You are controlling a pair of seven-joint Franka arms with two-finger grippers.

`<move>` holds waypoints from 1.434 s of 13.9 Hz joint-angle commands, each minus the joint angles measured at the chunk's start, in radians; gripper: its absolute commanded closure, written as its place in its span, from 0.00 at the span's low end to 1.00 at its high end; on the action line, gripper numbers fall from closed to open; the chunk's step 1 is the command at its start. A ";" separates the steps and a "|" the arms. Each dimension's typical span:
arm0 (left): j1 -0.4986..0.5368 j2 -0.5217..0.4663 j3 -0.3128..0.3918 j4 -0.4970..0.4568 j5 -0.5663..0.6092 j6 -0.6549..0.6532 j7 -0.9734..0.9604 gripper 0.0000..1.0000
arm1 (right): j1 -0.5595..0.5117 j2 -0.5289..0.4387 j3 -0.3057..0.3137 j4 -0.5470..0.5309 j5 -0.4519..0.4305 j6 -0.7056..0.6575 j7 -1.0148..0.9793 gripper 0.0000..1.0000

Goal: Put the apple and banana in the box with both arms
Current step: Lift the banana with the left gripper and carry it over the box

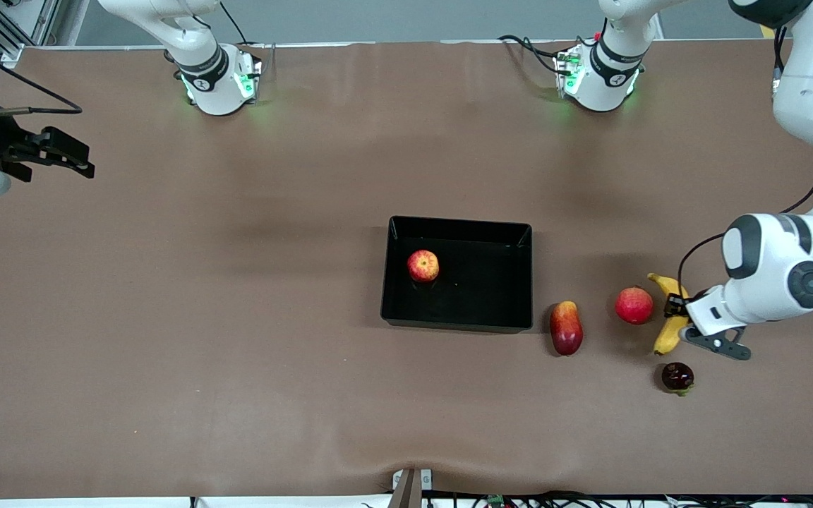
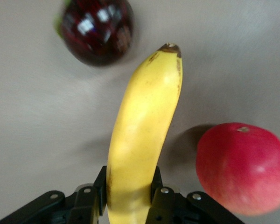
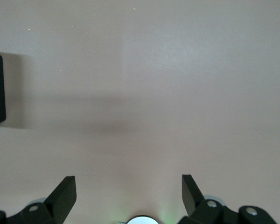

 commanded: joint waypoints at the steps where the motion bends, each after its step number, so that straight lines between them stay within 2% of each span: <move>1: 0.006 -0.127 -0.056 -0.026 -0.022 -0.078 -0.029 1.00 | -0.002 -0.010 -0.009 -0.001 0.026 -0.004 0.017 0.00; 3: 0.001 -0.164 -0.128 0.000 -0.022 -0.160 -0.175 1.00 | 0.001 -0.010 -0.013 0.003 0.037 0.007 0.017 0.00; 5: -0.005 -0.165 -0.230 0.049 -0.019 -0.266 -0.366 1.00 | 0.001 -0.011 -0.014 0.002 0.037 0.043 0.016 0.00; 7: -0.034 -0.158 -0.316 0.065 -0.020 -0.286 -0.576 1.00 | 0.001 -0.011 -0.014 0.000 0.037 0.059 0.014 0.00; 8: -0.072 -0.149 -0.337 0.068 -0.019 -0.286 -0.700 1.00 | 0.001 -0.011 -0.014 0.000 0.037 0.059 0.013 0.00; 10: -0.189 -0.106 -0.337 0.106 -0.006 -0.286 -0.897 1.00 | 0.003 -0.011 -0.013 0.000 0.037 0.056 0.011 0.00; 13: -0.335 -0.009 -0.321 0.207 -0.006 -0.276 -1.088 1.00 | 0.003 -0.011 -0.013 0.002 0.037 0.051 0.005 0.00; 15: -0.405 0.043 -0.283 0.270 -0.005 -0.273 -1.131 1.00 | 0.003 -0.010 -0.013 0.003 0.037 0.047 -0.001 0.00; 18: -0.540 0.051 -0.161 0.266 0.007 -0.268 -1.160 1.00 | 0.006 -0.008 -0.013 0.029 0.020 0.045 -0.003 0.00; 20: -0.550 0.072 -0.146 0.263 0.010 -0.268 -1.162 1.00 | 0.006 -0.008 -0.013 0.034 0.020 0.045 -0.003 0.00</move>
